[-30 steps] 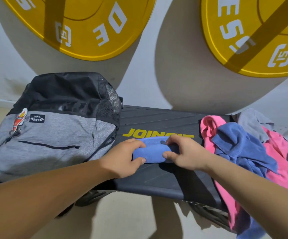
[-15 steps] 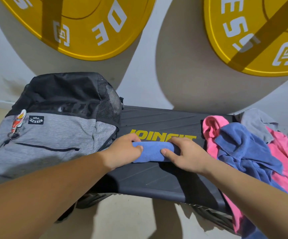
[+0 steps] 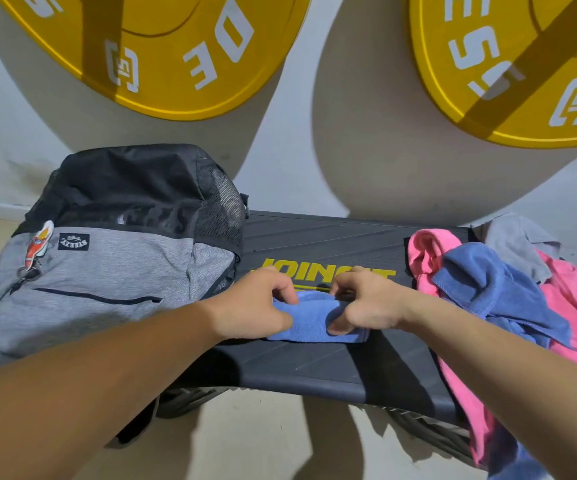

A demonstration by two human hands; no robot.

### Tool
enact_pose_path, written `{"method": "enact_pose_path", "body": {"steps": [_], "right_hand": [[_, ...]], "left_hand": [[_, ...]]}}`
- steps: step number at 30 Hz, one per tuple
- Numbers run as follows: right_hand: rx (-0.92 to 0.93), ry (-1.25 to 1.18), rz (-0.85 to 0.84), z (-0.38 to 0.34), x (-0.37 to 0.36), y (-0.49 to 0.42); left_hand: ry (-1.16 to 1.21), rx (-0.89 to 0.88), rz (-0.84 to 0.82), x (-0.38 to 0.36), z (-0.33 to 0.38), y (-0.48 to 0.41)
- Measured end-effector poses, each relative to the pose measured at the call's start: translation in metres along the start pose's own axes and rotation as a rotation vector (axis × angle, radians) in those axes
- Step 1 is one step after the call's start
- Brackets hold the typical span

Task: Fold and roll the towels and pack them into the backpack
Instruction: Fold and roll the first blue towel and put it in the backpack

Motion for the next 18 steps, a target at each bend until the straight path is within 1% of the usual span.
{"method": "enact_pose_path", "body": {"steps": [3, 6, 8, 10, 12, 15, 18], "right_hand": [[0.064, -0.038, 0.01, -0.001, 0.0, 0.01], [0.127, -0.098, 0.017, -0.012, 0.001, 0.021], [0.165, -0.175, 0.009, -0.021, 0.005, 0.03], [0.213, -0.264, 0.0, -0.029, 0.009, 0.04], [0.247, -0.344, 0.03, -0.042, 0.012, 0.052], [0.224, -0.435, 0.038, -0.067, 0.011, 0.068], [0.2, -0.438, 0.037, -0.102, -0.001, 0.076]], "left_hand": [[0.059, 0.004, 0.0, 0.002, 0.005, 0.009], [0.09, 0.104, -0.054, 0.013, 0.015, 0.021], [0.107, 0.128, -0.087, 0.024, 0.024, 0.03], [0.144, 0.126, -0.055, 0.036, 0.033, 0.038], [0.192, 0.138, -0.006, 0.051, 0.039, 0.051], [0.296, 0.16, 0.006, 0.069, 0.041, 0.082], [0.35, 0.195, 0.063, 0.083, 0.03, 0.113]]}}
Point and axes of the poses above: each hand's wrist, its own y-axis away from the middle knuckle, its own x-axis out of the back of the hand, z = x × y, the point moved 1 cm from there along -y, towards the middle knuckle, and after that the axes turned 14 degrees about -y, right-handed, at the moved point
